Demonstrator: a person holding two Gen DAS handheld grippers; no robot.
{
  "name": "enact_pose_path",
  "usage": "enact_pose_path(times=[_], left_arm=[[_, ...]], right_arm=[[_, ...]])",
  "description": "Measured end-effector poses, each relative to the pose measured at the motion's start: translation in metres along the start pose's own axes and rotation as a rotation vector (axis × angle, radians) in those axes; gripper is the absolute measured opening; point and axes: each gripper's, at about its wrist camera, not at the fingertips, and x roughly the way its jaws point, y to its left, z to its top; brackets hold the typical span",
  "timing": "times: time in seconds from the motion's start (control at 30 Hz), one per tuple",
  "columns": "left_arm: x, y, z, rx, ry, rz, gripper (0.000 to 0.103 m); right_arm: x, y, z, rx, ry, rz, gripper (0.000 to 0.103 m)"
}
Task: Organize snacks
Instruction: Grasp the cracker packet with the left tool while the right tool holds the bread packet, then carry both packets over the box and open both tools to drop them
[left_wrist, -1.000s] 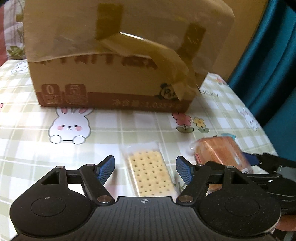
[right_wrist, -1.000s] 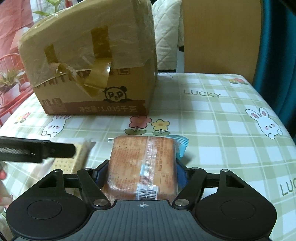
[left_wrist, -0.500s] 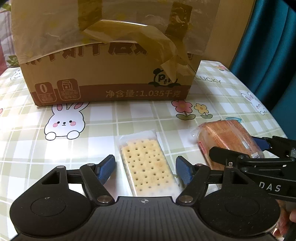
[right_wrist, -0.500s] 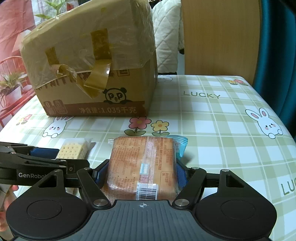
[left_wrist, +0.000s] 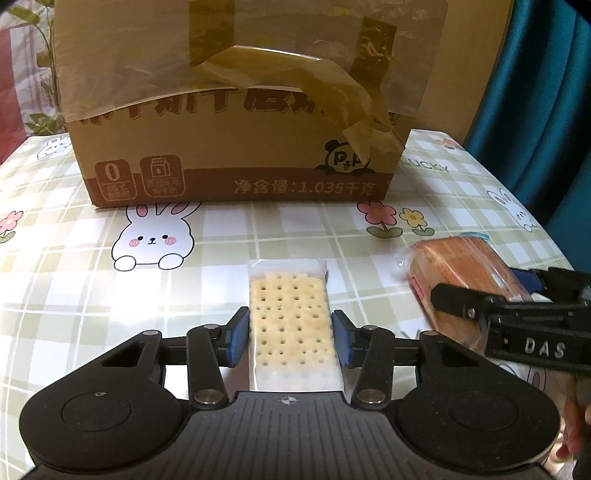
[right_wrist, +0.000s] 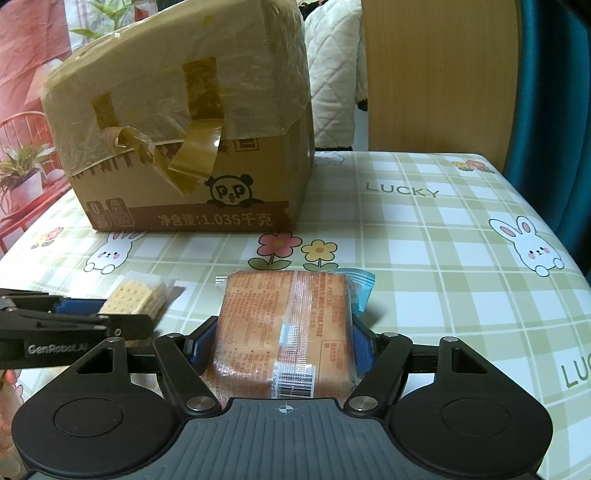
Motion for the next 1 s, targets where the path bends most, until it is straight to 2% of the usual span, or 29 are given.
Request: enact_pose_path(times=[0.6, 0.77, 1.0], left_arm=[[-0.019, 0.023, -0.014, -0.037, -0.037, -0.022, 0.049], [-0.042, 0.026, -0.007, -0.026, -0.121, -0.023, 0.049], [-0.08, 0.031, 0.017, -0.025, -0.275, -0.032, 0.049]], right_arm=[[-0.002, 0.0, -0.003, 0.029, -0.039, -0.017, 0.065], [-0.022, 0.001, 0.005, 0.044, -0.124, -0.007, 0.065], [-0.059, 0.009, 0.046, 0.011, -0.268, 0.002, 0.065]])
